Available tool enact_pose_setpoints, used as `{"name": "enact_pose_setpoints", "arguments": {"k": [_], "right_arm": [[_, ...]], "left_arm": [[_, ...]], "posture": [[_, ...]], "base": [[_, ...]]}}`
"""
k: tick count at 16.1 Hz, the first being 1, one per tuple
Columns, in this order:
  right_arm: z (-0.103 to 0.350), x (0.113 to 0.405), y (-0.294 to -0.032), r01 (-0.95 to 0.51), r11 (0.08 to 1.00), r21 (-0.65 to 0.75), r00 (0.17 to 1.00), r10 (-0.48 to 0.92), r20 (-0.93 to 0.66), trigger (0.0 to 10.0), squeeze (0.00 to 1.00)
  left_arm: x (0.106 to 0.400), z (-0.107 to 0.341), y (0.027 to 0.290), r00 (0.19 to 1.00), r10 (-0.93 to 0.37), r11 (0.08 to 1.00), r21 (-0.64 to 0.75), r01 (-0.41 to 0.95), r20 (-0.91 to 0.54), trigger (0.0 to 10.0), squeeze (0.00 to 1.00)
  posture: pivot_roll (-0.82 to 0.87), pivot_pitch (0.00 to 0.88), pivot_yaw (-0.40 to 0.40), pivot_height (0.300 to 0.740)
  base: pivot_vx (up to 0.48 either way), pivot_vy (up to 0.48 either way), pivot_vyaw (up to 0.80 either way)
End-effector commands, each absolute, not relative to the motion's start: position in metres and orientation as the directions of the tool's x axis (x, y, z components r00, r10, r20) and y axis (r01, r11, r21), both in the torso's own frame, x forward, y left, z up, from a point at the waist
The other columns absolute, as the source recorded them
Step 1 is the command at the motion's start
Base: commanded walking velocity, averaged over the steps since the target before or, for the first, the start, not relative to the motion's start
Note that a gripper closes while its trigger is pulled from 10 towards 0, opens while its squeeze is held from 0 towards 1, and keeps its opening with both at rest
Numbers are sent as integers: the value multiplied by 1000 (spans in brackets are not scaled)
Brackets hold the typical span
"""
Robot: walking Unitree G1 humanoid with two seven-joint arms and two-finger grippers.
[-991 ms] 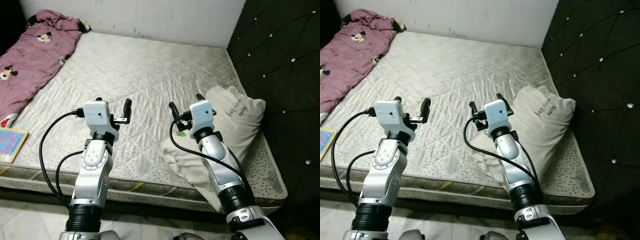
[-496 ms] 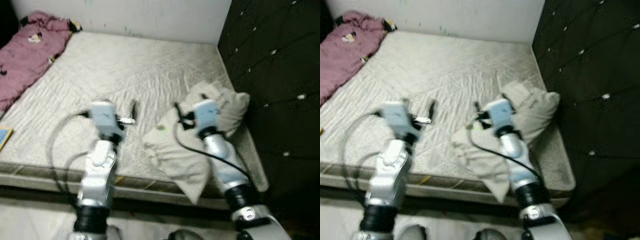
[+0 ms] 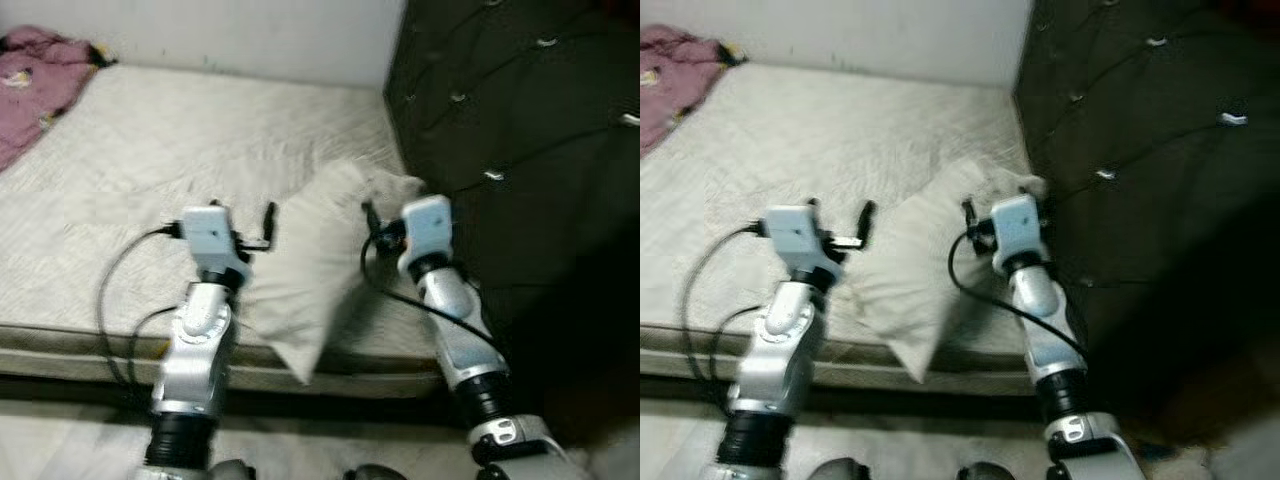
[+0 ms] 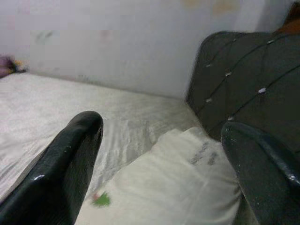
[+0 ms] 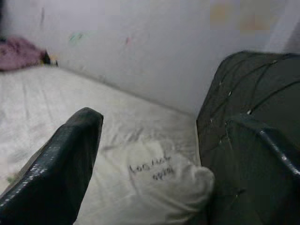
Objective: Clean up the room
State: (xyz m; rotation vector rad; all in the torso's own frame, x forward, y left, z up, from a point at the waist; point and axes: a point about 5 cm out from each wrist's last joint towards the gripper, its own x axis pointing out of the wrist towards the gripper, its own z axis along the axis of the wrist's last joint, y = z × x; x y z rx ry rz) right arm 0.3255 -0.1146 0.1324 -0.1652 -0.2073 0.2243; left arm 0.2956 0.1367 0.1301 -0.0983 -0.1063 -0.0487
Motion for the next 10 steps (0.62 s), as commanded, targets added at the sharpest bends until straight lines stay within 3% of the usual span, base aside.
{"name": "enact_pose_setpoints", "arguments": {"k": [1,5,10], "right_arm": [[137,322,-115,-205,964,-170,951,238,198,10000,0],[128,318,-132,-161,975,-154,969,186,165,10000,0],[128,317,-125,-190,966,-173,963,217,157,10000,0]], "left_arm": [[293,133,151,993,8,997,-78,1,119,10000,0],[286,122,180,993,85,995,-61,-80,77,10000,0],[290,129,161,993,5,997,-75,4,115,10000,0]], "posture": [[22,0,-56,740],[24,0,-55,740],[22,0,-57,740]], "base": [[0,0,0],[0,0,0],[0,0,0]]}}
